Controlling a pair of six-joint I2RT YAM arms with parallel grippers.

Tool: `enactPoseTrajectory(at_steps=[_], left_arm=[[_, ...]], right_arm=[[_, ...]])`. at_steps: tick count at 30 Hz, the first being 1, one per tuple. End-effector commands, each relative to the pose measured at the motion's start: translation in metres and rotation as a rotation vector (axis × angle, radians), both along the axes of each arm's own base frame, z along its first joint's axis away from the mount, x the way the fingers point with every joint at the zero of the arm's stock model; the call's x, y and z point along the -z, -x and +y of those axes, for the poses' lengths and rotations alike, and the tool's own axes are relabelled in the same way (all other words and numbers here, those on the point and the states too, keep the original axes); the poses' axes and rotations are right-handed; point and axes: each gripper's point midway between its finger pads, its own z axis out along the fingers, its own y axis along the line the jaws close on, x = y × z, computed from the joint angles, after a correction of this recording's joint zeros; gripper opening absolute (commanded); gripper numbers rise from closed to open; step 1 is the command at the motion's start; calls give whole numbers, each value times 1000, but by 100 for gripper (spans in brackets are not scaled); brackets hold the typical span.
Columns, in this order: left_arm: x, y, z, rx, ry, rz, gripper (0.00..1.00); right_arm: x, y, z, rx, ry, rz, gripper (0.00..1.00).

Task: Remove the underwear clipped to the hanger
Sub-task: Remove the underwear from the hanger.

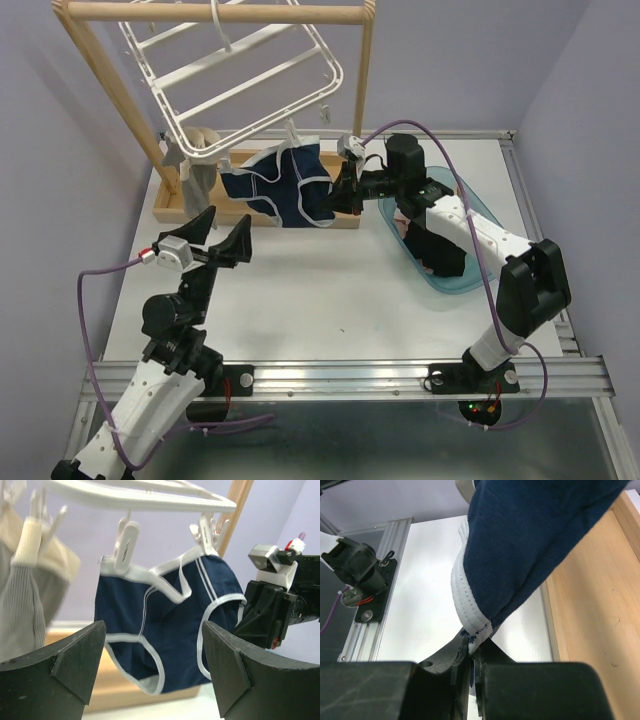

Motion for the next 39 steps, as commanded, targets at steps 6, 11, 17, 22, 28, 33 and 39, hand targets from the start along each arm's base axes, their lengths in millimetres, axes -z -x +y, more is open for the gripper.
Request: enactPoseTrajectory(at_steps=[6, 11, 17, 22, 28, 33, 39], left_arm=[[-83, 12, -7, -80, -251, -381, 92], [-94, 4, -11, -116, -367, -420, 92], [-95, 0, -15, -72, -419, -442, 87], [-85, -19, -3, -53, -420, -418, 84], [-79, -30, 3, -13, -432, -430, 82], [-78, -33, -2, 112, -450, -414, 80], [-75, -39, -15, 239, -498, -385, 79]], right_arm=[[-7, 5, 0, -23, -2, -51, 7], [-10, 6, -2, -21, 1, -79, 7], [-12, -5, -8, 26, 12, -99, 4], [-13, -13, -15, 52, 17, -109, 3], [-18, -19, -23, 56, 9, -125, 3], [-22, -22, -34, 34, -4, -136, 4], [-21, -22, -36, 5, -10, -143, 4]])
